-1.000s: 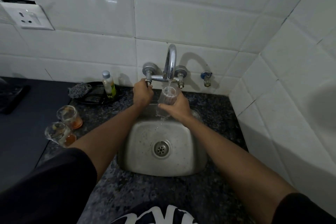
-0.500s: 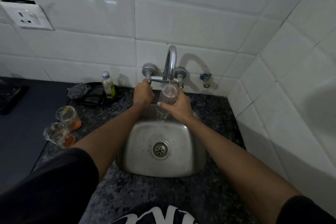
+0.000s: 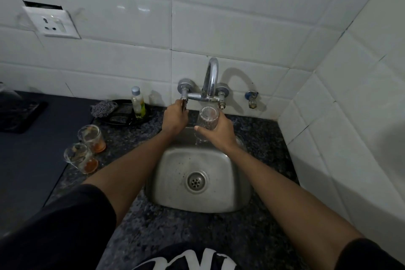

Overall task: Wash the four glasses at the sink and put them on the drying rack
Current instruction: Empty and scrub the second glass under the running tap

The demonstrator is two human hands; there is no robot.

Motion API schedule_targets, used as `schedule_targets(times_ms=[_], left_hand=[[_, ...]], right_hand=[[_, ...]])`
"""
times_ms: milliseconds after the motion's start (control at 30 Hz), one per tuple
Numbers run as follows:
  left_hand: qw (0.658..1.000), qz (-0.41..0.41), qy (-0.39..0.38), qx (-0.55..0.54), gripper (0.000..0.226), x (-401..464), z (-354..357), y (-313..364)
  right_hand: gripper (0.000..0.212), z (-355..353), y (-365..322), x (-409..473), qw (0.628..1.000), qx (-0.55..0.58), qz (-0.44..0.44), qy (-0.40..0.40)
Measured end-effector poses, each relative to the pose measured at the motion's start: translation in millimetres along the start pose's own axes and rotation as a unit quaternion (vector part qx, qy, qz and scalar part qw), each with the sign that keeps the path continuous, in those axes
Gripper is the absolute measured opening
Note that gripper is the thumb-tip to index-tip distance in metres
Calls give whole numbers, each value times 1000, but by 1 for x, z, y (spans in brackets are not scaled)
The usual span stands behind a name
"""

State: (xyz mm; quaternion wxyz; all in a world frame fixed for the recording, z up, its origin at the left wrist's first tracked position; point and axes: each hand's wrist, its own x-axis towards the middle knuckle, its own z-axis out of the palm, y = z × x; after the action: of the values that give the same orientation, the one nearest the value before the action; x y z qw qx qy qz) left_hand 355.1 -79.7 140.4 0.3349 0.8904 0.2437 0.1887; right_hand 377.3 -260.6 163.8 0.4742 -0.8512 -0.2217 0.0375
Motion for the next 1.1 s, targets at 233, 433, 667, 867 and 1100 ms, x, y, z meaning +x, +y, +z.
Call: schedule_targets(times_ms=[233, 433, 667, 867, 1100], left_hand=[[1000, 19, 12, -8, 23, 0, -8, 6], [1000, 22, 12, -2, 21, 1, -9, 6], [1000, 13, 11, -3, 22, 3, -6, 5], [1000, 10, 12, -1, 19, 8, -5, 6], [1000, 9, 14, -8, 16, 7, -4, 2]], right_hand=[[71, -1, -4, 0, 1000, -20, -1, -3], [70, -2, -4, 0, 999, -35, 0, 8], [70, -3, -1, 2, 999, -43, 9, 11], [71, -2, -1, 5, 998, -60, 18, 3], [72, 2, 3, 4, 998, -60, 19, 7]])
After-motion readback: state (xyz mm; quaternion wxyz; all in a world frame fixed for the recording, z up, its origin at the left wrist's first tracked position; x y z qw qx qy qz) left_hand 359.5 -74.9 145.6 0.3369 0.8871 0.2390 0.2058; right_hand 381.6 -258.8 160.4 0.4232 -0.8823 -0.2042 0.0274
